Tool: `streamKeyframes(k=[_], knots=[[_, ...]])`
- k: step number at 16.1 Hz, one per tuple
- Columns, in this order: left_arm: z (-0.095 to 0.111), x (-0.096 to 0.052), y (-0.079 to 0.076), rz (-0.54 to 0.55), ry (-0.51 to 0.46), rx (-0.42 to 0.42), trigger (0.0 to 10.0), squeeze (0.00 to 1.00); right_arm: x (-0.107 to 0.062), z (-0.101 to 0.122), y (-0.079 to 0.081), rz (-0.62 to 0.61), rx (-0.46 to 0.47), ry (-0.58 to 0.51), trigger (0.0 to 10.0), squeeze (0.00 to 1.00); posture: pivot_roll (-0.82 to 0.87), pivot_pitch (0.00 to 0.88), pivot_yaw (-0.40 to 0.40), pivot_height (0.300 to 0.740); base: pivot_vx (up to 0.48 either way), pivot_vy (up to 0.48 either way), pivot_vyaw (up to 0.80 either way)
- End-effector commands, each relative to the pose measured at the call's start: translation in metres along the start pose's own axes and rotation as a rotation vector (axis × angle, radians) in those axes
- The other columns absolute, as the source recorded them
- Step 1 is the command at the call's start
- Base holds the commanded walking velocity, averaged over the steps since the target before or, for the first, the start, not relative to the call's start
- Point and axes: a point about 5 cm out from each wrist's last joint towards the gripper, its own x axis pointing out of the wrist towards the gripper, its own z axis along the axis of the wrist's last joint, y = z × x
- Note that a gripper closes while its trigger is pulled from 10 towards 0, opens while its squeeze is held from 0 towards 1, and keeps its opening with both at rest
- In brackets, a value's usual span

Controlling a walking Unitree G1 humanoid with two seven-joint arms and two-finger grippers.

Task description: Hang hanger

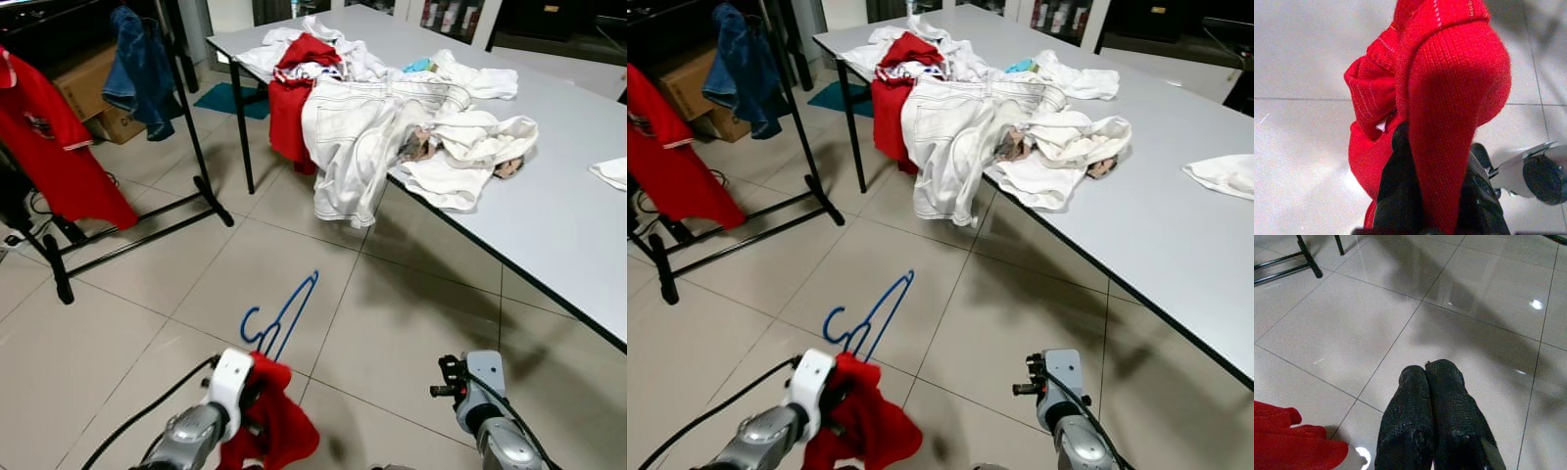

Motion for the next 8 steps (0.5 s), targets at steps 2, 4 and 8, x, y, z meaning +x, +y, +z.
streamKeyframes(k=[2, 4, 8], knots=[[0.001, -0.002, 0.005, 0.013, -0.006, 0.01, 10.0, 0.0, 0.002, 0.001, 0.004, 0.019, -0.007, 0.006, 10.0, 0.0, -0.08, 0.0, 0.03, 0.74, 0.0, 0.0, 0.0], [0.004, -0.001, 0.005, 0.014, -0.018, 0.014, 10.0, 0.0, 0.002, 0.001, 0.006, 0.026, -0.006, 0.004, 10.0, 0.0, -0.08, 0.0, 0.029, 0.74, 0.0, 0.0, 0.0], [0.044, 0.002, 0.017, -0.022, -0.136, 0.246, 10.0, 0.0, 0.0, 0.001, 0.002, 0.019, -0.023, -0.003, 10.0, 0.0, -0.1, 0.0, 0.032, 0.74, 0.0, 0.0, 0.0]])
